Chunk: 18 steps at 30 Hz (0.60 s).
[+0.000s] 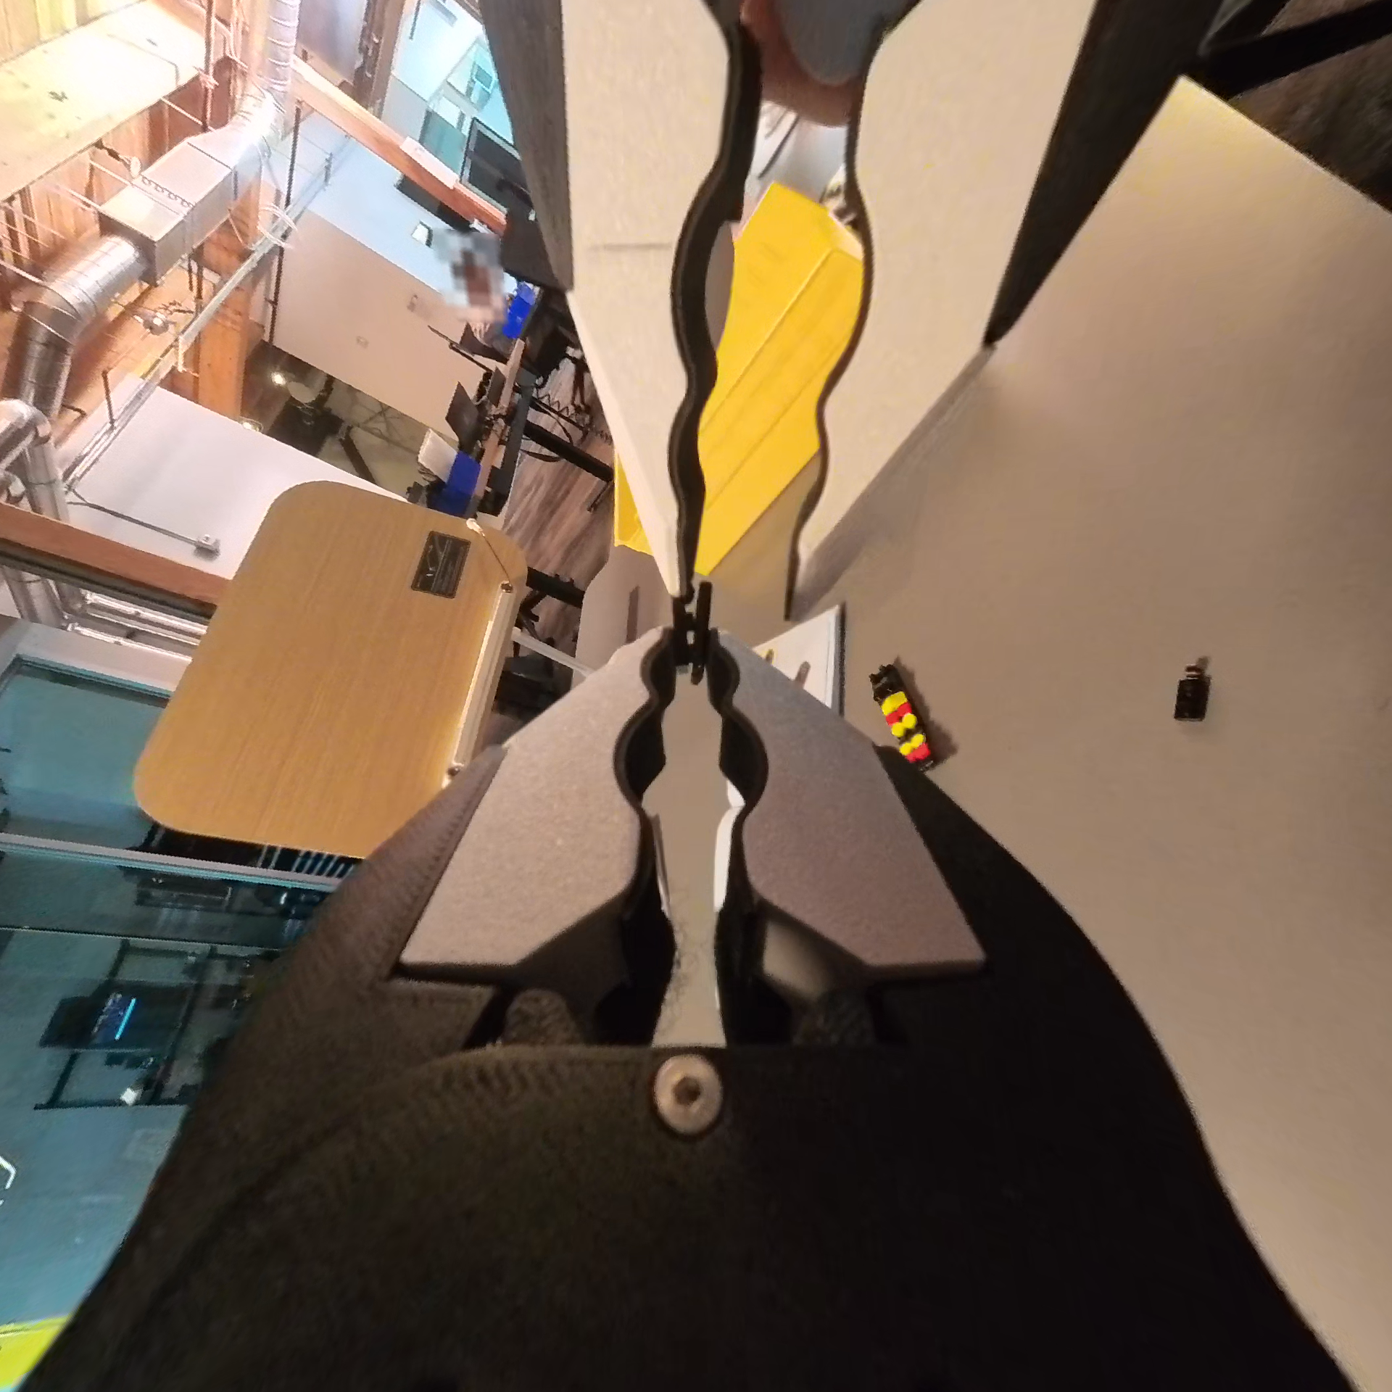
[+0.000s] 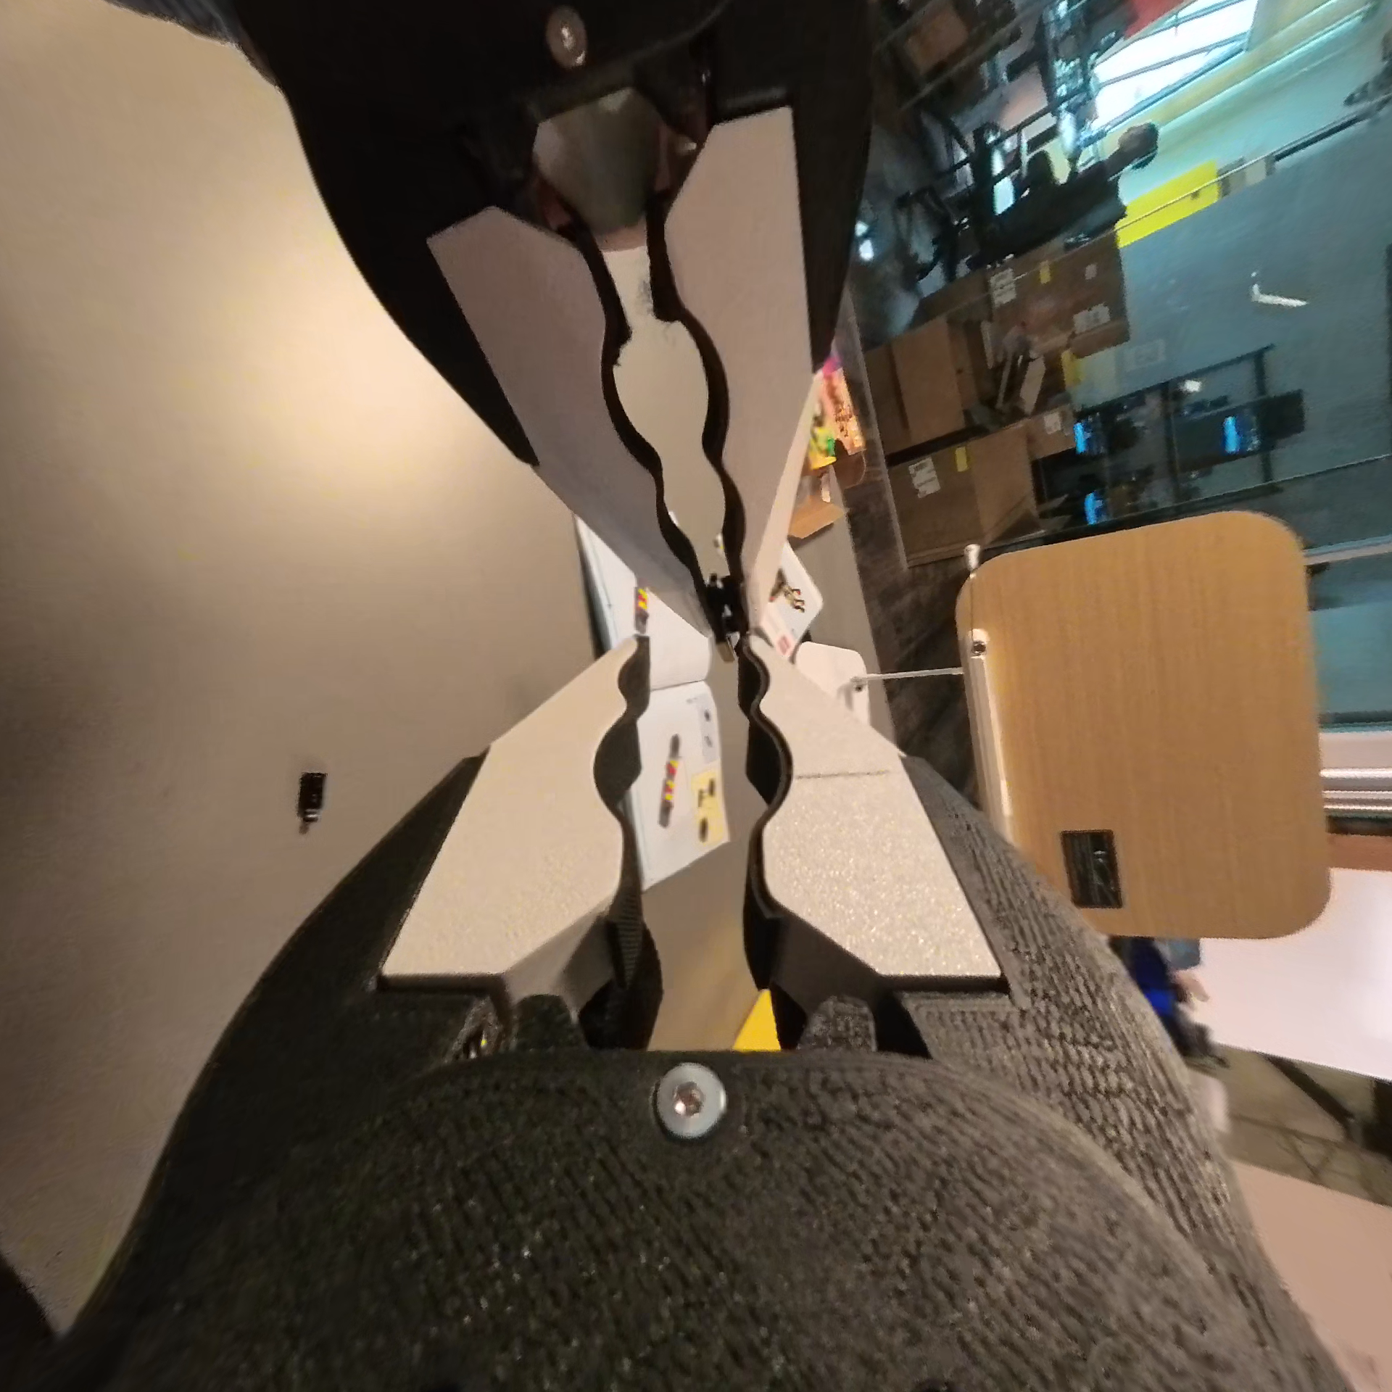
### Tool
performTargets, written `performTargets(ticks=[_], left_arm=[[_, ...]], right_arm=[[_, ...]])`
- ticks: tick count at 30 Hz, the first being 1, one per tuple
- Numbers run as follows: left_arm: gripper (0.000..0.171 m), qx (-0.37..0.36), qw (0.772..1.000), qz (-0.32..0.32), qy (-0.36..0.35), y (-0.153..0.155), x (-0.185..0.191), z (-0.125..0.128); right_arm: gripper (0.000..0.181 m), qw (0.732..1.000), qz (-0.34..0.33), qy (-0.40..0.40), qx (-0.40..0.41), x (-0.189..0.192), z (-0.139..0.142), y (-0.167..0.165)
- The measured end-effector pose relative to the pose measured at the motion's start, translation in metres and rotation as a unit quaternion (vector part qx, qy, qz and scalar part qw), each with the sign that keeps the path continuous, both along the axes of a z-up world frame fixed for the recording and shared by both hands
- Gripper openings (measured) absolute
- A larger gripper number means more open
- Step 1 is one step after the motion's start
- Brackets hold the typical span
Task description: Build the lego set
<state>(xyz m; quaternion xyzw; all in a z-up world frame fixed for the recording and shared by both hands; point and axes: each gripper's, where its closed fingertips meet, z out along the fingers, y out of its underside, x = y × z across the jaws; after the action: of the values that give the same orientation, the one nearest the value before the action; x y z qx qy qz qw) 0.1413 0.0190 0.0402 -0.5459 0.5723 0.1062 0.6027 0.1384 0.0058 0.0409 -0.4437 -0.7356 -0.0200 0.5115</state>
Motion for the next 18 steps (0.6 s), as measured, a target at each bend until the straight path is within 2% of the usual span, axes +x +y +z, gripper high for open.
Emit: performTargets(ticks=[2,4,6,8,11,13,15,18], left_arm=[[0.007,0.012,1.000,-0.007,-0.002,-0.002,0.001,0.003],[0.007,0.035,0.999,-0.013,0.001,-0.004,0.003,0.007],[0.007,0.072,0.997,-0.012,0.006,-0.004,0.002,0.013],[0.006,0.103,0.995,-0.006,0.009,-0.004,0.001,0.017],[0.007,0.141,0.990,-0.008,-0.003,-0.007,0.002,0.026],[0.007,0.162,0.987,-0.012,-0.016,-0.012,0.003,0.034],[0.007,0.178,0.983,-0.022,-0.027,-0.018,0.005,0.041],[0.006,0.184,0.981,-0.040,-0.036,-0.026,0.008,0.045]], right_arm=[[0.015,0.999,0.011,0.008,0.029,0.001,0.005,-0.002],[0.014,0.999,0.012,0.033,0.018,0.001,0.008,-0.005],[0.021,0.995,0.002,0.096,-0.025,0.002,0.017,-0.004],[0.027,0.978,-0.005,0.182,-0.106,0.004,0.026,-0.001],[0.033,0.922,0.011,0.292,-0.254,0.005,0.033,-0.004],[0.033,0.880,0.034,0.348,-0.322,0.003,0.035,-0.009],[0.031,0.840,0.064,0.401,-0.358,0.003,0.041,-0.015],[0.028,0.796,0.106,0.458,-0.382,0.003,0.051,-0.024]])
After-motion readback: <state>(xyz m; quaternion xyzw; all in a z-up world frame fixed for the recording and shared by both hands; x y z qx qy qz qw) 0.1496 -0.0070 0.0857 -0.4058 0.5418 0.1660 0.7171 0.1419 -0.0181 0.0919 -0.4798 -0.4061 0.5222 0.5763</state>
